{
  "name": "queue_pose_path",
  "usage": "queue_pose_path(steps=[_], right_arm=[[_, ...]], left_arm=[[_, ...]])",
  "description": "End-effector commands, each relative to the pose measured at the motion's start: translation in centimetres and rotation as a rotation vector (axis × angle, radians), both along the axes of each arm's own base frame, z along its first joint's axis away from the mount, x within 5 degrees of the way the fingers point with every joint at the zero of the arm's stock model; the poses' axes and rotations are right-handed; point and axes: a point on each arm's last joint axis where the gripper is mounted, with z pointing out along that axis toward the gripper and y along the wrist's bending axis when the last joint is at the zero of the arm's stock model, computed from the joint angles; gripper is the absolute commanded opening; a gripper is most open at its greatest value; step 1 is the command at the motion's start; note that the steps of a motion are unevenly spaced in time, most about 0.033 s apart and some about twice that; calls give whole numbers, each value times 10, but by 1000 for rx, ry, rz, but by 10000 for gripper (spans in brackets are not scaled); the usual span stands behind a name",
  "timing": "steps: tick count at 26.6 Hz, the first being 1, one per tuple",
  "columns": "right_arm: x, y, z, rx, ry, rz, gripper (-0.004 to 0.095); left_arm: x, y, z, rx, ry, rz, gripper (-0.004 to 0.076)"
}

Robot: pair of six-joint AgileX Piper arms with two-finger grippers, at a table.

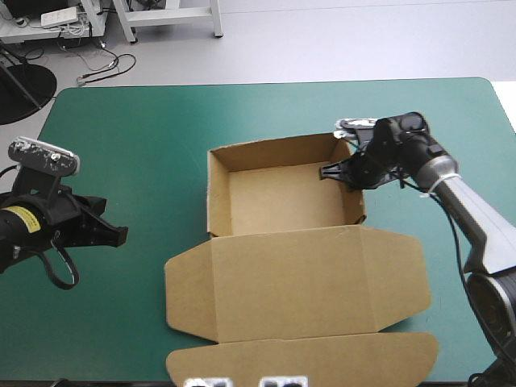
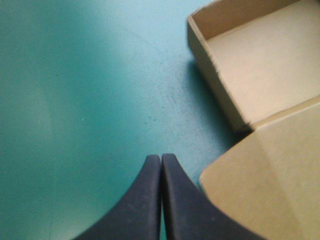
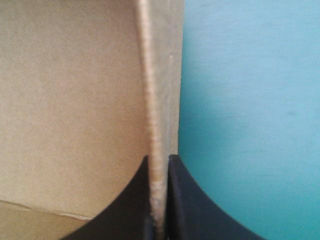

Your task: Fold the box

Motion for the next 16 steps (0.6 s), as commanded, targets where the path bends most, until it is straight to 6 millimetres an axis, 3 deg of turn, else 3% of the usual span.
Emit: queue_pose_path(steps=[1,9,13,16], right_arm=[[-10,-58,46,-64,-116,-96,-19],[-38,-189,58,-206,-63,-358,-20],[-51,-240,55,-221,-66,-504,-20],[-49,-256,49,-227,-84,-545,-20]], left_arm=[[-17,11,-5,20,-6,51,-10],[-46,25,-36,39,-2,89,-10],[-61,32,-62,52,14,115,-10],[-69,37,-79,76,23,125,-10]])
